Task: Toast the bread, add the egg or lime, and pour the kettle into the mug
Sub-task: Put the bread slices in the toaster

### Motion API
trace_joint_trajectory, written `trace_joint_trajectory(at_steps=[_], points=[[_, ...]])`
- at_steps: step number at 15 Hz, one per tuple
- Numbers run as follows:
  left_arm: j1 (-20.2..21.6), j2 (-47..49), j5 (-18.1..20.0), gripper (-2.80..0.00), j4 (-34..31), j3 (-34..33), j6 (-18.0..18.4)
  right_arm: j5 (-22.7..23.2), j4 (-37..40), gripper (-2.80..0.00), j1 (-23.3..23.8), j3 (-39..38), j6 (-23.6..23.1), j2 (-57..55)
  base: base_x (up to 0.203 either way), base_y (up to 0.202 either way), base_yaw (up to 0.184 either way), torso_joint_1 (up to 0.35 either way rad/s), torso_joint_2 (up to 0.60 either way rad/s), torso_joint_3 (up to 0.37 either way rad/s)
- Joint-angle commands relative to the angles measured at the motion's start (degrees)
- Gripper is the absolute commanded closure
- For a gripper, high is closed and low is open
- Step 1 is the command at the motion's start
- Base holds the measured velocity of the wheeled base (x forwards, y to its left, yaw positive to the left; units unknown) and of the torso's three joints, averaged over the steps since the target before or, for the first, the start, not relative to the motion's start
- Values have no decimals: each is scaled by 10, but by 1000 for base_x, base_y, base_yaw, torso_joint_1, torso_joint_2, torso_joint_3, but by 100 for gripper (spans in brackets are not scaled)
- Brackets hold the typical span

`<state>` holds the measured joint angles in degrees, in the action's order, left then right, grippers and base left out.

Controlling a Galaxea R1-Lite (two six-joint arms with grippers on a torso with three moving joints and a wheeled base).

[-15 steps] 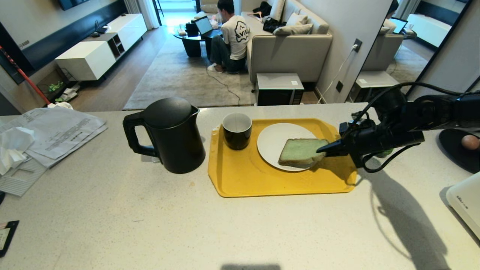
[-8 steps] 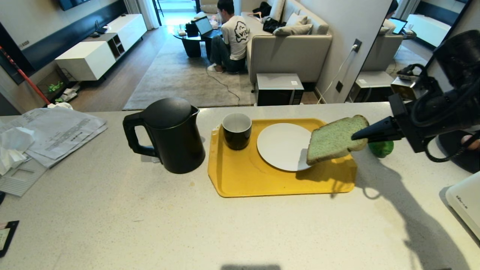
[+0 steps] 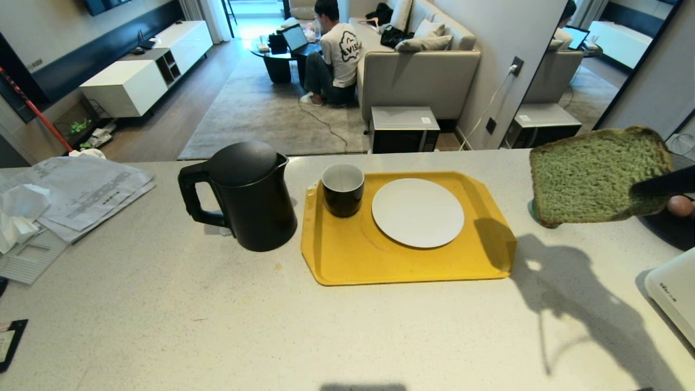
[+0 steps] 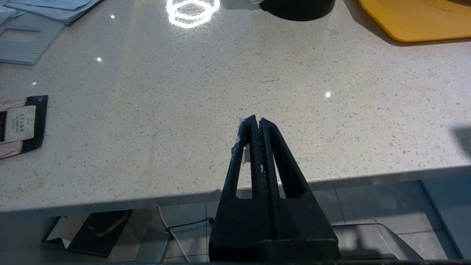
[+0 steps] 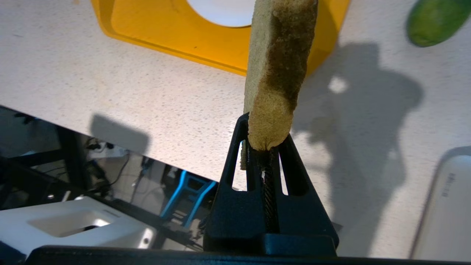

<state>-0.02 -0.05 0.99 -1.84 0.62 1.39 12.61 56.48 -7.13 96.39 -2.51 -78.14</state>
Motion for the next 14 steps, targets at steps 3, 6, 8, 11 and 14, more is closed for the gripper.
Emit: trace_joint_trajectory(at_steps=[3,6,8,11,14], points=[[0,0,0,0,0,0,0,-66,2,0,0,0,-45,65,0,0,0,0,0,0],[0,0,0,0,0,0,0,-72,-1,0,0,5,-61,73,0,0,0,161,-309,-128],[0,0,0,0,0,0,0,-72,-1,0,-1,6,-62,75,6,-11,135,166,-318,-146],[0,0,0,0,0,0,0,-74,-1,0,-1,6,-62,73,0,-10,173,179,-321,-157],[0,0,0,0,0,0,0,-81,-1,0,0,-3,-60,73,0,-8,170,134,-270,-114]])
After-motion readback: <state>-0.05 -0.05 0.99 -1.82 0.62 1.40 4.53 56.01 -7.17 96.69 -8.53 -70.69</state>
